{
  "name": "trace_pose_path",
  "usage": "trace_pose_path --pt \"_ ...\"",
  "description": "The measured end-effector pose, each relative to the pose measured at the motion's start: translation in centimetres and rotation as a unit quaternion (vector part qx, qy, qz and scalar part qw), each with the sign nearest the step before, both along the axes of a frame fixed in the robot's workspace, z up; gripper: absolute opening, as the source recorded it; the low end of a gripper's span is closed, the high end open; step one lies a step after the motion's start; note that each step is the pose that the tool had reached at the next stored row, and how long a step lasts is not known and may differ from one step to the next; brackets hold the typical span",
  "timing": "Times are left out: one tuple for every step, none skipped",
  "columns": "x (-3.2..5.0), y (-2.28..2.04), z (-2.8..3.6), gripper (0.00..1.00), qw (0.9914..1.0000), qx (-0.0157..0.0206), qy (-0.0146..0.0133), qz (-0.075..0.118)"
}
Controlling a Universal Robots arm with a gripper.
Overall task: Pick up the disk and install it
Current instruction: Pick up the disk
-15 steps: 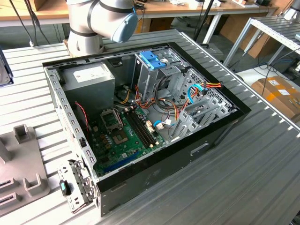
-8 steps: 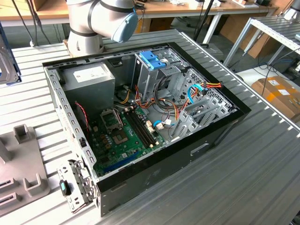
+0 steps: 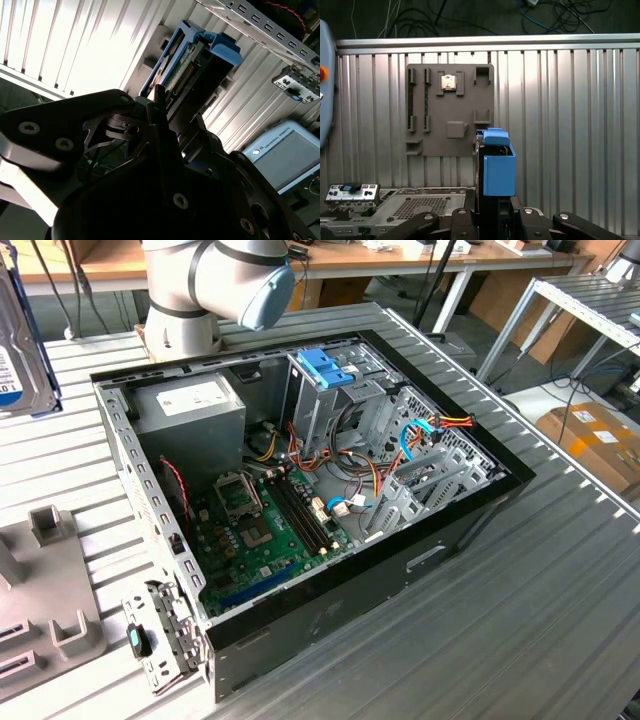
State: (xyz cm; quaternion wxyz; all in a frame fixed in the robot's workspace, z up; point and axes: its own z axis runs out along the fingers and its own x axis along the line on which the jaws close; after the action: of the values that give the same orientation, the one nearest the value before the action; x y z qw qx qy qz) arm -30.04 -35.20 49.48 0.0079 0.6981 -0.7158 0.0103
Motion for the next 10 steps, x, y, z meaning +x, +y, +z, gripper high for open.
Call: trace_pose_path --pt "0.11 0.01 0.0 0.35 1.0 0.0 0.0 0.0" --pt "0.24 0.02 0.0 0.35 1.0 0.0 0.0 0.0" --pt "0.36 0.03 0.0 0.35 1.0 0.0 0.0 0.0" --pt "0.45 0.04 0.0 0.35 1.0 0.0 0.0 0.0" --pt "0.6 0.05 0.0 0.35 1.0 0.0 0.0 0.0" --pt "0.71 0.06 0.0 0.35 1.0 0.0 0.0 0.0" --pt "0.81 0.07 0.0 0.35 1.0 0.0 0.0 0.0" --pt "0.95 0.08 -0.01 0.35 1.0 0.0 -0.0001 0.0" --pt "1.06 0.09 0.0 0.35 1.0 0.0 0.0 0.0" --pt "1.27 0.1 0.0 0.35 1.0 0.0 0.0 0.0"
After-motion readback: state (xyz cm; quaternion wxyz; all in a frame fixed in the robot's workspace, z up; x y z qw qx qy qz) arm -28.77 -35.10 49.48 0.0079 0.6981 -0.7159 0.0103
